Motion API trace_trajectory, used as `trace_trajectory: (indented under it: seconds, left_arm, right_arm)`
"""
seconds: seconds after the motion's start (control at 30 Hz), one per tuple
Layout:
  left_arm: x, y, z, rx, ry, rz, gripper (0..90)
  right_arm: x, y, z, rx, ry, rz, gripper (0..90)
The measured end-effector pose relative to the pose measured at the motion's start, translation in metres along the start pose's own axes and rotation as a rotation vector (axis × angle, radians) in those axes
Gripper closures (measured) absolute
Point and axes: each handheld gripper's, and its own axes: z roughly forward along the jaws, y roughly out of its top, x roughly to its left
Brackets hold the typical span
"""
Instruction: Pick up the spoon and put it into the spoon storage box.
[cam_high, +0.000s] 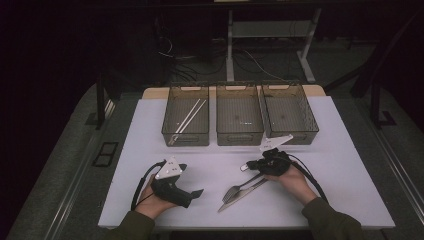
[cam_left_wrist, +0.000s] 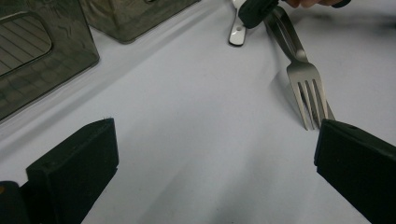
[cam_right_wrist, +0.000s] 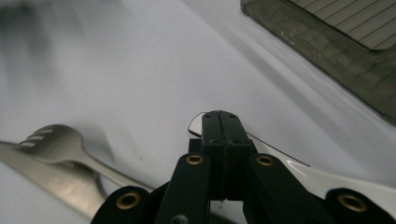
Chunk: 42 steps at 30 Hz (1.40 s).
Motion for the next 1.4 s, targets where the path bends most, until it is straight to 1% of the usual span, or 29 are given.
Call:
trace_trajectory:
  seconds: [0.13, 0.27, 0.3, 0.37, 0.47, 0.53, 0.67, 0.8, 0.83, 0.87, 0.97, 1.03, 1.17, 1.23, 1.4]
  left_arm:
    - [0.001, -0.001, 0.0, -0.006, -0.004, 0.005, 0.0]
    - [0.004, 0.001, 0.003, -0.003, -0.004, 0.02, 0.0]
    - [0.004, 0.001, 0.005, -0.007, -0.004, 0.015, 0.0]
    - [0.005, 0.001, 0.006, -0.007, -0.005, 0.018, 0.0]
    - [0.004, 0.0, 0.005, -0.009, -0.01, 0.02, 0.0]
    - [0.003, 0.0, 0.004, -0.008, -0.013, 0.023, 0.0]
    - [0.002, 0.0, 0.004, -0.011, -0.016, 0.025, 0.0]
    - [0.001, 0.0, 0.004, -0.008, -0.019, 0.026, 0.0]
    - [0.001, 0.0, 0.004, -0.007, -0.02, 0.026, 0.0]
    - [0.001, 0.0, 0.005, -0.004, -0.019, 0.027, 0.0]
    - [0.001, 0.0, 0.005, -0.002, -0.018, 0.027, 0.0]
    - [0.001, 0.0, 0.004, -0.002, -0.018, 0.026, 0.0]
    - [0.0, 0.0, 0.004, -0.003, -0.018, 0.027, 0.0]
    - [0.0, 0.0, 0.005, -0.002, -0.019, 0.026, 0.0]
    - [0.001, 0.0, 0.005, -0.002, -0.021, 0.025, 0.0]
  right_arm:
    - [-0.003, 0.004, 0.004, -0.004, -0.006, 0.009, 89.7]
    - [-0.006, 0.008, 0.008, -0.005, -0.014, 0.012, 89.7]
    - [-0.006, 0.009, 0.009, -0.005, -0.018, 0.01, 89.7]
    - [-0.007, 0.01, 0.01, -0.008, -0.019, 0.013, 89.7]
    - [-0.006, 0.009, 0.01, -0.008, -0.015, 0.01, 89.6]
    - [-0.007, 0.01, 0.006, -0.016, -0.016, 0.004, 88.7]
    - [-0.01, 0.01, -0.008, -0.042, -0.017, 0.024, 81.9]
    - [-0.016, 0.007, -0.024, -0.062, -0.035, 0.035, 71.1]
    - [-0.018, 0.006, -0.028, -0.069, -0.041, 0.042, 67.1]
    - [-0.02, 0.005, -0.032, -0.069, -0.044, 0.052, 64.1]
    - [-0.027, -0.001, -0.041, -0.061, -0.068, 0.059, 56.3]
    - [-0.033, -0.004, -0.046, -0.058, -0.08, 0.08, 54.0]
    - [-0.044, -0.008, -0.049, -0.064, -0.106, 0.103, 51.8]
    - [-0.047, -0.01, -0.049, -0.06, -0.115, 0.119, 51.2]
    - [-0.055, -0.013, -0.046, -0.047, -0.14, 0.132, 49.1]
